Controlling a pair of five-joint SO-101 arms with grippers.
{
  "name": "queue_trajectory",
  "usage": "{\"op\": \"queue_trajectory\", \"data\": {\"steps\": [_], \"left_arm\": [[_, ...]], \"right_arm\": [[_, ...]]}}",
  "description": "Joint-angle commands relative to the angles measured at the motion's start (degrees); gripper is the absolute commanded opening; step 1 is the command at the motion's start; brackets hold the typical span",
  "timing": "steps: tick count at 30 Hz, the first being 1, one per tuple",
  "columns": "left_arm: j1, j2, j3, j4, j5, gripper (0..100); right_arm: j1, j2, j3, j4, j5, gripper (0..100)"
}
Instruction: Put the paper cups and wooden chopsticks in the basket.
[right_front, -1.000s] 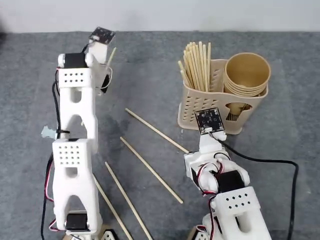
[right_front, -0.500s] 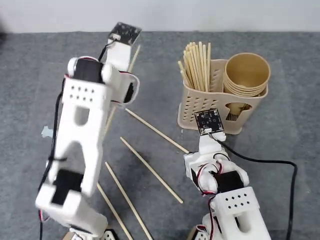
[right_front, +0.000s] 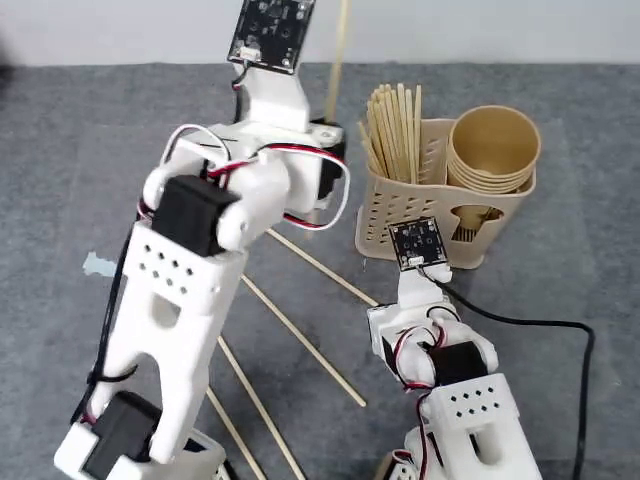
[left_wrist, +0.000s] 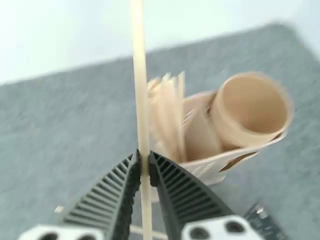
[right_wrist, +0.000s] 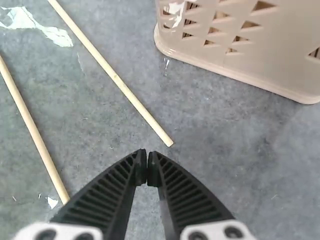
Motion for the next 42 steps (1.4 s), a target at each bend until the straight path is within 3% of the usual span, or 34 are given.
{"op": "queue_trajectory", "data": {"steps": [1, 5, 15, 26, 35, 37, 42], "left_arm": [[3.6, -3.0, 0.0, -3.3, 0.9, 1], [7.8, -3.5, 5.6, -3.4, 0.5, 1], [8.4, -13.5, 18.2, -6.1, 0.5, 1], [5.0, -33.9, 54.8, -50.2, -1.8, 1], [3.9, -37.0, 71.9, -91.7, 5.2, 1], [3.9, -34.5, 73.2, -97.4, 5.2, 1], [3.9, -24.2, 70.7, -102.9, 5.2, 1]], "right_arm": [[-0.3, -0.6, -0.3, -1.2, 0.4, 2.0], [-0.3, -0.5, -0.3, -1.2, 0.4, 2.0], [-0.3, -0.5, -0.3, -1.4, 0.4, 2.0], [-0.3, -0.5, -0.3, -1.4, 0.6, 2.0], [-0.3, -0.5, -0.3, -1.4, 0.5, 2.0], [-0.3, -0.5, -0.3, -1.4, 0.5, 2.0], [-0.3, -0.5, -0.3, -1.4, 0.5, 2.0]]}}
